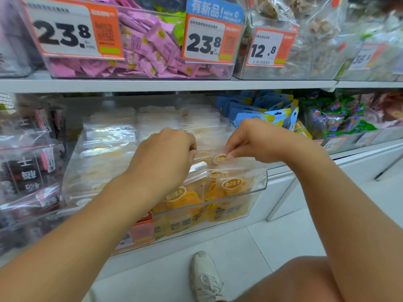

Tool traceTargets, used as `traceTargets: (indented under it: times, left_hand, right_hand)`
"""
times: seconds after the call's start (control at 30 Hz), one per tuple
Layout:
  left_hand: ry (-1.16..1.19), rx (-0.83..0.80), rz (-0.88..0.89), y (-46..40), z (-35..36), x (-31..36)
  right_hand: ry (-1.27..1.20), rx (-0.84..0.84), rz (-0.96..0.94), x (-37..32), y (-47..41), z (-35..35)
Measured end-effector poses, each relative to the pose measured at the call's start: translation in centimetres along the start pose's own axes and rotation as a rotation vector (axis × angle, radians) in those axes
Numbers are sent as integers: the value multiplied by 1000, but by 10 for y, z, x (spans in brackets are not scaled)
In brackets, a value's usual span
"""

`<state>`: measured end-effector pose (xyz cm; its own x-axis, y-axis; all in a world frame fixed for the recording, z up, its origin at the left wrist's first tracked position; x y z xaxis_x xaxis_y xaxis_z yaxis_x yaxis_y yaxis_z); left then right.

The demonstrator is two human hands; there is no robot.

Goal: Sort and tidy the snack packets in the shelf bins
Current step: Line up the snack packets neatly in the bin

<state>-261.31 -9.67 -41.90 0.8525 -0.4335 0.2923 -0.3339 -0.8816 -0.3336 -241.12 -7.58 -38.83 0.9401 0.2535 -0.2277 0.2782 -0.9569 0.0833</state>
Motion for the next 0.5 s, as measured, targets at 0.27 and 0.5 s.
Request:
traceTargets:
  times: [0.27,0.5]
  left_hand:
    - [-5,7,-3,-18,10,-6]
    - [90,23,-20,-19,8,-7]
  right_hand:
    - [322,94,29,-25,-8,-12]
    - [301,-39,91,-22,-14,2]
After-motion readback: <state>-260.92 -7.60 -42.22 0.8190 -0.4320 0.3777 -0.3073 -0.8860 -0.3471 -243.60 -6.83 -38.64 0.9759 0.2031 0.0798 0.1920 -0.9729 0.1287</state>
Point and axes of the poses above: each hand's wrist, its own y-axis away from the middle knuckle, its own z-axis out of the palm, x = y × z, the point moved 2 cm from there along -y, towards the middle knuckle, and after that the axes turned 2 degrees about z, right-handed, at the moved point
